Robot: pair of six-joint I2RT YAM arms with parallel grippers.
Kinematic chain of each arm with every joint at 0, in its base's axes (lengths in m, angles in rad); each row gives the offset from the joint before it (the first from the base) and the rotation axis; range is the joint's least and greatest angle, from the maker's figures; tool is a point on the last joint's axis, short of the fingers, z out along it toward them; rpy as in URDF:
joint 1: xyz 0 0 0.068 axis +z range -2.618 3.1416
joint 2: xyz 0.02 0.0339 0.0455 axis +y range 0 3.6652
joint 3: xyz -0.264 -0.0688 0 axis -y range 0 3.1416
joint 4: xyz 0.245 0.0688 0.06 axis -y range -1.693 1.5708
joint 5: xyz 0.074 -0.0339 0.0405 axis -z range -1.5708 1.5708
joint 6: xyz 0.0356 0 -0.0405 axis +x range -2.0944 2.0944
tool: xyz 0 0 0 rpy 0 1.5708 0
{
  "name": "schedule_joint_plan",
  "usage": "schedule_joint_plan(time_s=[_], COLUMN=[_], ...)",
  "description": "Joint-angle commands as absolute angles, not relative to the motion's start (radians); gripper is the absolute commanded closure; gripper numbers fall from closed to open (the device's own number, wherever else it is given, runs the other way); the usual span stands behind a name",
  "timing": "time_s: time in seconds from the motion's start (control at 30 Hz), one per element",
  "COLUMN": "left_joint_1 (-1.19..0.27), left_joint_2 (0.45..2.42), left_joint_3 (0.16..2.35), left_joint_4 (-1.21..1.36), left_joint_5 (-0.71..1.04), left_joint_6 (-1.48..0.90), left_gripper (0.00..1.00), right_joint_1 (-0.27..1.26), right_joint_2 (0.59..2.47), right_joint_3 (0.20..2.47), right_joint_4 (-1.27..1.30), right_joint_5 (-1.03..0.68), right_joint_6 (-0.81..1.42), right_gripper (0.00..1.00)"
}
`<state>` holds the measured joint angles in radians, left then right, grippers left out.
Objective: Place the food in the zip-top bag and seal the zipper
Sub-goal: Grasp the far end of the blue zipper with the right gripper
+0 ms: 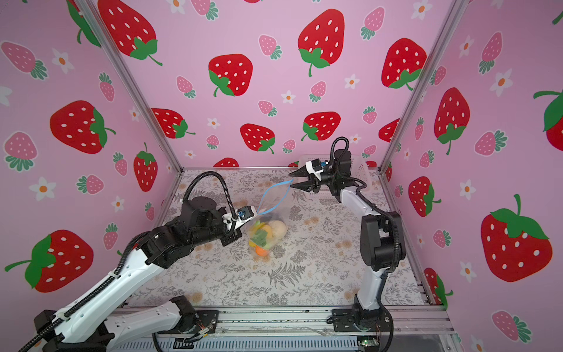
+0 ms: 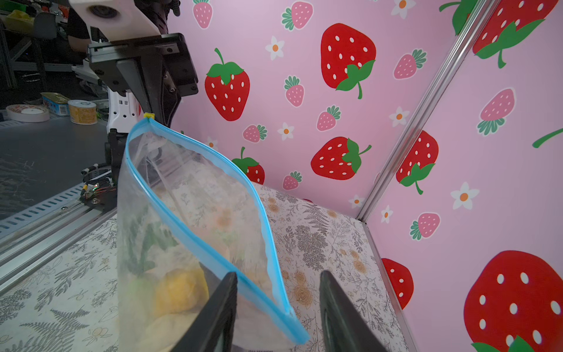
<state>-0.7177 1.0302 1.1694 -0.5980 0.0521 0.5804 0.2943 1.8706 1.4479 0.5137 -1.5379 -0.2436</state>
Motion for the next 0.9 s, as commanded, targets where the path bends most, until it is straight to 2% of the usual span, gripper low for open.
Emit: schedule_joint_plan(time_s=[0.0,0.43,0.87], left_joint_1=[-0.714,-0.712,-0.712], left_joint_2=[1.010,1.014,1.011], left_joint_3=[1.164,1.166,1.170], left_joint_4=[-0.569,-0.565,-0.564], left_joint_5=[0.046,0.034,0.025], left_joint_6=[0.606,0.607,0.605], left_gripper=[1.00,1.00,1.00], right_joint_1=[0.297,0.297,0.293], right_joint_2=[1.874,1.846,1.808], right_joint_3=[1.437,1.389,1.375], right_joint_4=[0.503,0.500,0.500], right_joint_5=[-1.572,-1.576,-1.554], right_joint_6=[-0.242,-0.253,-0.252], right_gripper=[0.54,0.57,0.75])
